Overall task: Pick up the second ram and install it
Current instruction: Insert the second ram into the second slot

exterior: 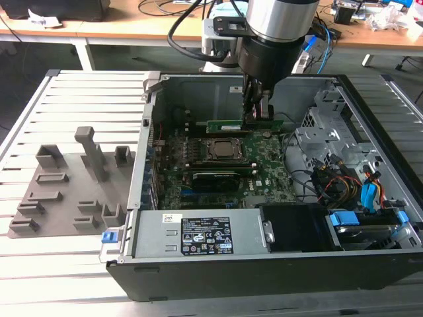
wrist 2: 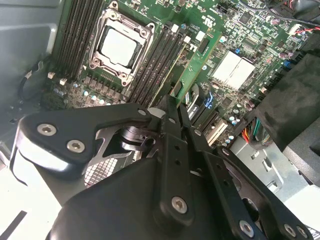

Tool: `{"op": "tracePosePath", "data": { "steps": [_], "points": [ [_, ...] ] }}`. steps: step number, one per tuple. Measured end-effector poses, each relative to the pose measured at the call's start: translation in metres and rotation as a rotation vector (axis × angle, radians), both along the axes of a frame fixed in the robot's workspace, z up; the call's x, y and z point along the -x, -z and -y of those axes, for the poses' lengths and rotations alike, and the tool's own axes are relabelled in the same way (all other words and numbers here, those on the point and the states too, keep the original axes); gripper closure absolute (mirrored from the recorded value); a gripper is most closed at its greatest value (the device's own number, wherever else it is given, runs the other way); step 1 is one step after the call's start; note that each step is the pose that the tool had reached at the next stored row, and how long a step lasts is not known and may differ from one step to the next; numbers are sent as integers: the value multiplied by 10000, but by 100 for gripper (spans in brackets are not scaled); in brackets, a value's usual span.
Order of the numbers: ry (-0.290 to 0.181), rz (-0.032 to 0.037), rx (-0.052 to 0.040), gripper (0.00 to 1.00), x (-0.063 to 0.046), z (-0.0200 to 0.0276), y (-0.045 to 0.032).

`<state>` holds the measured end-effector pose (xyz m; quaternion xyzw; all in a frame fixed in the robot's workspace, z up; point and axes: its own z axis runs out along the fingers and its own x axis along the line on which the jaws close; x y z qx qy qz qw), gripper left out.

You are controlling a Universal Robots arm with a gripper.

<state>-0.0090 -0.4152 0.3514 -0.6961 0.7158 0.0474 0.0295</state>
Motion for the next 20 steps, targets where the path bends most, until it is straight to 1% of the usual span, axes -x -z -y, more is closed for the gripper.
{"op": "tracePosePath", "data": {
  "steps": [2, 5, 11, 14, 20],
  "points": [
    [0, 1, -4, 86, 0, 0, 9],
    [0, 0, 0, 86, 0, 0, 56],
    [0, 0, 0, 86, 0, 0, 110],
    [0, 0, -1, 86, 0, 0, 180],
    [0, 1, -1, 86, 0, 0, 270]
  ]
}}
